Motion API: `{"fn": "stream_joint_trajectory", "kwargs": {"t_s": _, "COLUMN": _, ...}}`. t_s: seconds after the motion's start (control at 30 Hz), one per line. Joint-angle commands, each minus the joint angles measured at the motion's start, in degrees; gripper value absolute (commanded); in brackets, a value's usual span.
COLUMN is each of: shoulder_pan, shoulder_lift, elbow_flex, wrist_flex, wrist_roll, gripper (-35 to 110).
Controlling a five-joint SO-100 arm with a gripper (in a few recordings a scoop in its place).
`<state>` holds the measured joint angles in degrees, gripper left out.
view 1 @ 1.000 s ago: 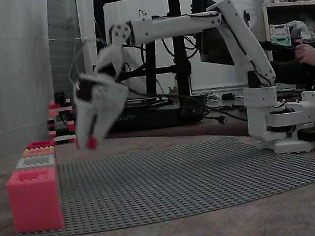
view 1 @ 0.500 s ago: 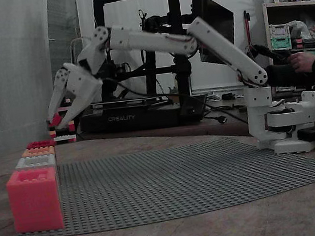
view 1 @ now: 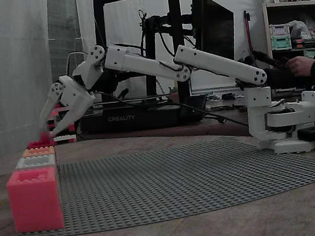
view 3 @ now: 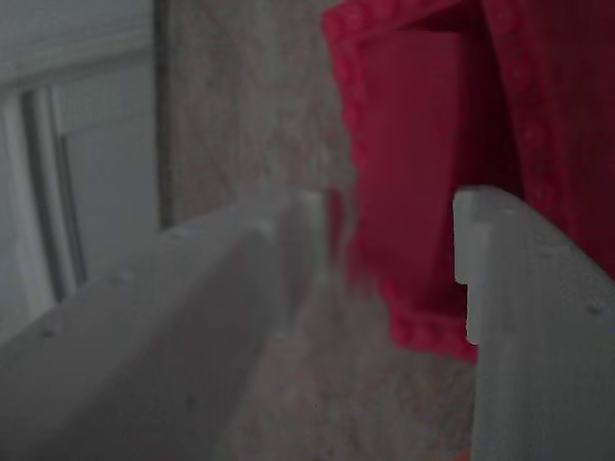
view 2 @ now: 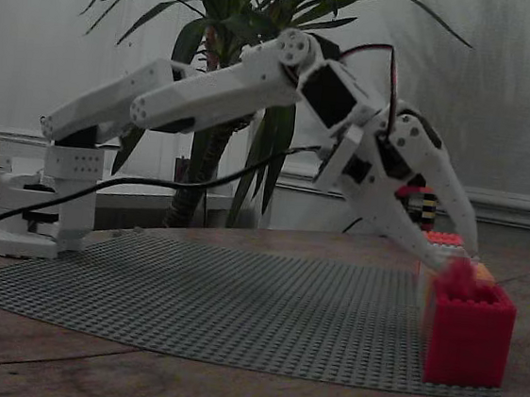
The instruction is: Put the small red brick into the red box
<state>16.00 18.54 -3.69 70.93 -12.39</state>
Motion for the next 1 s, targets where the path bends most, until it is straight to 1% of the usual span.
{"fn": "stream_joint_trajectory", "kwargs": {"t_s": 0.0, "shoulder_pan": -0.44, "shoulder_lift": 1.93, "elbow_flex": -5.62, "wrist_flex": -0.18, "wrist_roll": -1.85, "gripper": 17}}
{"fn": "stream_joint_trajectory", "kwargs": {"t_s": 0.13, "shoulder_pan": -0.44, "shoulder_lift": 1.93, "elbow_flex": -5.62, "wrist_flex": 0.18, "wrist_roll": -2.90, "gripper": 17}}
{"fn": "stream_joint_trajectory", "kwargs": {"t_s": 0.23, "shoulder_pan": -0.44, "shoulder_lift": 4.92, "elbow_flex": -5.62, "wrist_flex": 2.37, "wrist_roll": -1.58, "gripper": 14}}
{"fn": "stream_joint_trajectory", "kwargs": {"t_s": 0.33, "shoulder_pan": -1.23, "shoulder_lift": 13.54, "elbow_flex": -1.85, "wrist_flex": 5.89, "wrist_roll": 0.00, "gripper": 2}}
{"fn": "stream_joint_trajectory", "kwargs": {"t_s": 0.43, "shoulder_pan": -2.46, "shoulder_lift": 26.28, "elbow_flex": 8.88, "wrist_flex": 7.12, "wrist_roll": 0.79, "gripper": 1}}
{"fn": "stream_joint_trajectory", "kwargs": {"t_s": 0.57, "shoulder_pan": -4.66, "shoulder_lift": 45.97, "elbow_flex": 32.61, "wrist_flex": 7.12, "wrist_roll": 0.79, "gripper": 0}}
{"fn": "stream_joint_trajectory", "kwargs": {"t_s": 0.6, "shoulder_pan": -5.19, "shoulder_lift": 51.24, "elbow_flex": 40.08, "wrist_flex": 6.33, "wrist_roll": 0.70, "gripper": 0}}
{"fn": "stream_joint_trajectory", "kwargs": {"t_s": 0.7, "shoulder_pan": -7.47, "shoulder_lift": 68.12, "elbow_flex": 68.38, "wrist_flex": -0.44, "wrist_roll": -1.23, "gripper": 0}}
{"fn": "stream_joint_trajectory", "kwargs": {"t_s": 0.8, "shoulder_pan": -9.84, "shoulder_lift": 81.04, "elbow_flex": 91.05, "wrist_flex": -2.55, "wrist_roll": -1.41, "gripper": 0}}
{"fn": "stream_joint_trajectory", "kwargs": {"t_s": 0.97, "shoulder_pan": -11.60, "shoulder_lift": 101.43, "elbow_flex": 119.71, "wrist_flex": -4.13, "wrist_roll": 1.76, "gripper": 0}}
